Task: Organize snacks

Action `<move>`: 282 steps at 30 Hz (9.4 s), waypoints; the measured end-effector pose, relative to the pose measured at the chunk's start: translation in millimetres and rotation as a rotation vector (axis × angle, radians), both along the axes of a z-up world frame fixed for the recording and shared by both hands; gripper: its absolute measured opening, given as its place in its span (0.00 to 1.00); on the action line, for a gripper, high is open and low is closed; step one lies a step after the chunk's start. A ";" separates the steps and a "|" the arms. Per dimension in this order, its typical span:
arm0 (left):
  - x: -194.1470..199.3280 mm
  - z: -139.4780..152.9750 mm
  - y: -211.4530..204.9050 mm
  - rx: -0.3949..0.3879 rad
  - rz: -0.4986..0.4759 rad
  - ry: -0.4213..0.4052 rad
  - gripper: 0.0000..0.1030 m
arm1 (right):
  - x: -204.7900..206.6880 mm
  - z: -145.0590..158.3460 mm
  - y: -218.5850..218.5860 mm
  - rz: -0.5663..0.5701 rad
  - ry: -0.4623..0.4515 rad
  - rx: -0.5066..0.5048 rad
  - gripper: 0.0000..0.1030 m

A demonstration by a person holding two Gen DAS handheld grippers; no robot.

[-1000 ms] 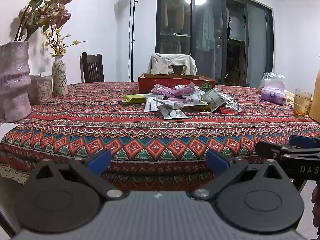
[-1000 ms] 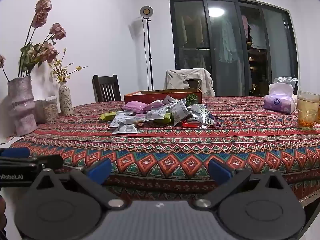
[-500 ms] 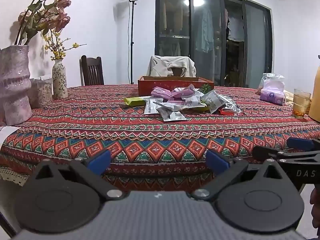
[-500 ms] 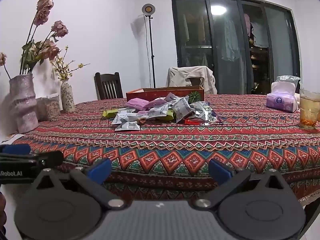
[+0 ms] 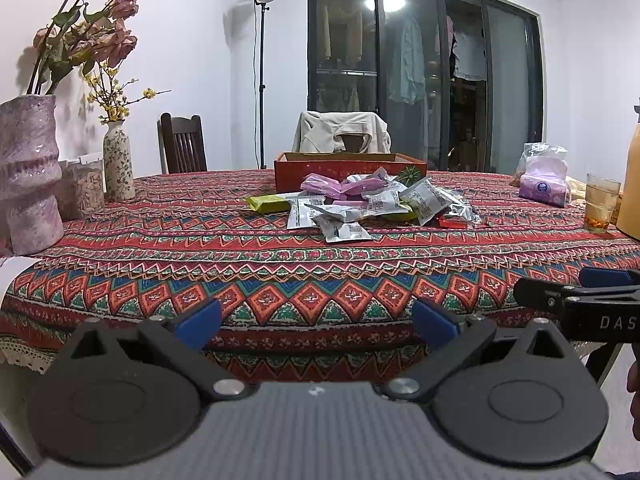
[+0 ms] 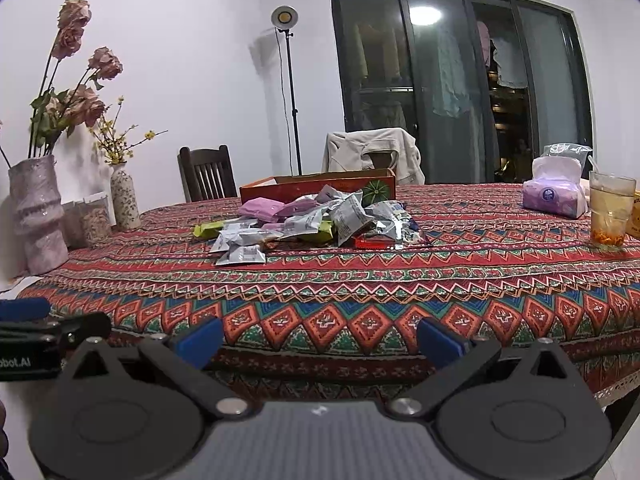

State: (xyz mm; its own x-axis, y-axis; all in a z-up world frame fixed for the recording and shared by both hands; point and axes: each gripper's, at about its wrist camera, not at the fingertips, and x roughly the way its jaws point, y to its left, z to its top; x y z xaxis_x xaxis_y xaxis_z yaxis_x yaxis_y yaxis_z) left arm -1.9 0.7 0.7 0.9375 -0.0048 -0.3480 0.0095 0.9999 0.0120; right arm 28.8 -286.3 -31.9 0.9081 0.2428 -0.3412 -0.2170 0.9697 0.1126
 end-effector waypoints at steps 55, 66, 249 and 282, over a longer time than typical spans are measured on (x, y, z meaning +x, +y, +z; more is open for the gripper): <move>-1.2 0.9 0.5 0.003 0.000 -0.005 1.00 | -1.2 -3.7 7.7 0.019 0.007 -0.025 1.00; 24.7 -6.0 -1.7 0.043 0.007 0.012 1.00 | 11.2 -5.2 9.0 0.041 -0.003 -0.010 1.00; 146.8 27.4 -8.3 -0.036 0.004 0.143 1.00 | 129.4 11.4 -78.9 0.068 -0.013 -0.052 1.00; 247.4 22.0 61.5 -0.091 0.090 0.234 0.40 | 314.1 10.6 124.9 0.391 0.176 -0.180 0.79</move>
State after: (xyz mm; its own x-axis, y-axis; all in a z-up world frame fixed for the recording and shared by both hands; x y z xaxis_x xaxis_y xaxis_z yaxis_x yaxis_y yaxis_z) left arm 245.4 62.2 22.7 0.8299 0.0335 -0.5569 -0.0871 0.9937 -0.0701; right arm 342.9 -161.4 -21.3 0.6846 0.4783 -0.5501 -0.5629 0.8263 0.0179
